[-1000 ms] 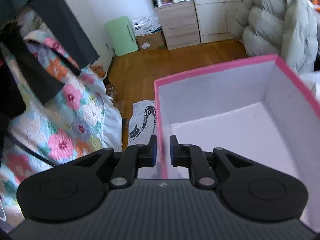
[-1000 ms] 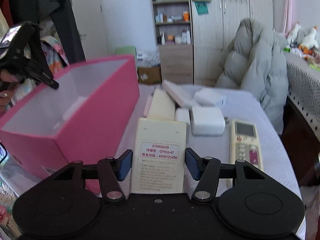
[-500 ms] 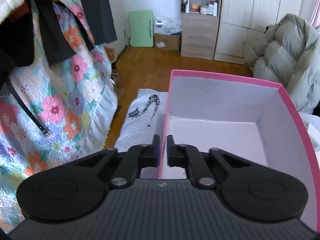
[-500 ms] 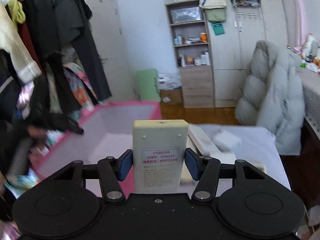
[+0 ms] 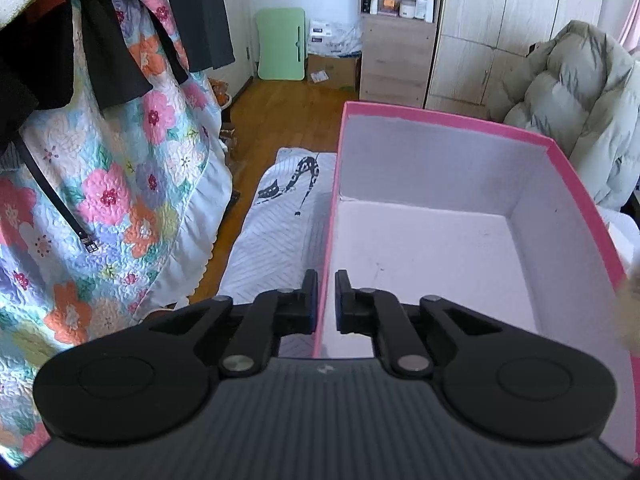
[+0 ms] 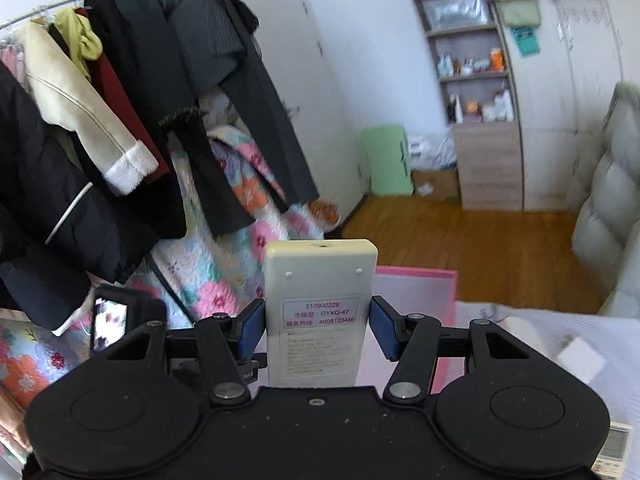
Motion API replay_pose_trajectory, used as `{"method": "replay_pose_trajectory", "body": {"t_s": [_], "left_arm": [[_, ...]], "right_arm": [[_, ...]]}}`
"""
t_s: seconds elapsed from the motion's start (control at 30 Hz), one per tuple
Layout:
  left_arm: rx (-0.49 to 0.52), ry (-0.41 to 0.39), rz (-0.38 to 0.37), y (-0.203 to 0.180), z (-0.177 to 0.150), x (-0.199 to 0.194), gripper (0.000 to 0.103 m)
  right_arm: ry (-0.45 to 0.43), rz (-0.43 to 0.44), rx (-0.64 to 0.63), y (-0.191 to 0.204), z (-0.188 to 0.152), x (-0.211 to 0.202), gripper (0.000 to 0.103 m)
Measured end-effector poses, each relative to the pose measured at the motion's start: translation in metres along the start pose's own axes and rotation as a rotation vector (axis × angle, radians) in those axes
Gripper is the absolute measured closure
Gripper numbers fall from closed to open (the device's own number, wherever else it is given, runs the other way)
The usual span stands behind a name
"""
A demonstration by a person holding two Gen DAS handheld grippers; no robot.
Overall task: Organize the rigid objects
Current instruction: 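Carry the flat cream remote into the pink box and release it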
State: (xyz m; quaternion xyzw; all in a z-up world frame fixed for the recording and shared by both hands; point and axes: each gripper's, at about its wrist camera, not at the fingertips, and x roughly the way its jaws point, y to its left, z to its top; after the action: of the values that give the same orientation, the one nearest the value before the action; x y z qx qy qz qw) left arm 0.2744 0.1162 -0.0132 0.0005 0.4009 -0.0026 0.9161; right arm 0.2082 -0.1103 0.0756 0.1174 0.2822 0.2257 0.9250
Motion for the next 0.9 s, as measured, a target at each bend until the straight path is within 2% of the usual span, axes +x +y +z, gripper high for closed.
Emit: {"method": "replay_pose_trajectory", "body": {"t_s": [0.13, 0.23, 0.37, 0.57, 0.7, 0.9], "left_arm": [[0.016, -0.026, 0.007, -0.002, -0.001, -0.001, 0.099], [0.025, -0.034, 0.017, -0.005, -0.001, 0.000, 0.099], [-0.010, -0.034, -0.005, 0.002, -0.001, 0.001, 0.099], [-0.007, -0.040, -0.014, 0.001, -0.003, 0.000, 0.099], [-0.004, -0.039, -0.014, 0.001, -0.004, -0.001, 0.099], [-0.005, -0.039, -0.014, 0.000, -0.004, 0.000, 0.099]], "right_arm": [[0.077, 0.023, 0.048, -0.003, 0.002, 0.038, 0.041], [0.126, 0.003, 0.071, -0.004, 0.001, 0.066, 0.041], [0.211, -0.001, 0.143, -0.013, -0.003, 0.105, 0.041], [0.338, -0.008, 0.234, -0.019, -0.010, 0.165, 0.042], [0.382, -0.028, 0.284, -0.022, -0.017, 0.194, 0.042], [0.398, -0.054, 0.337, -0.025, -0.016, 0.217, 0.041]]}}
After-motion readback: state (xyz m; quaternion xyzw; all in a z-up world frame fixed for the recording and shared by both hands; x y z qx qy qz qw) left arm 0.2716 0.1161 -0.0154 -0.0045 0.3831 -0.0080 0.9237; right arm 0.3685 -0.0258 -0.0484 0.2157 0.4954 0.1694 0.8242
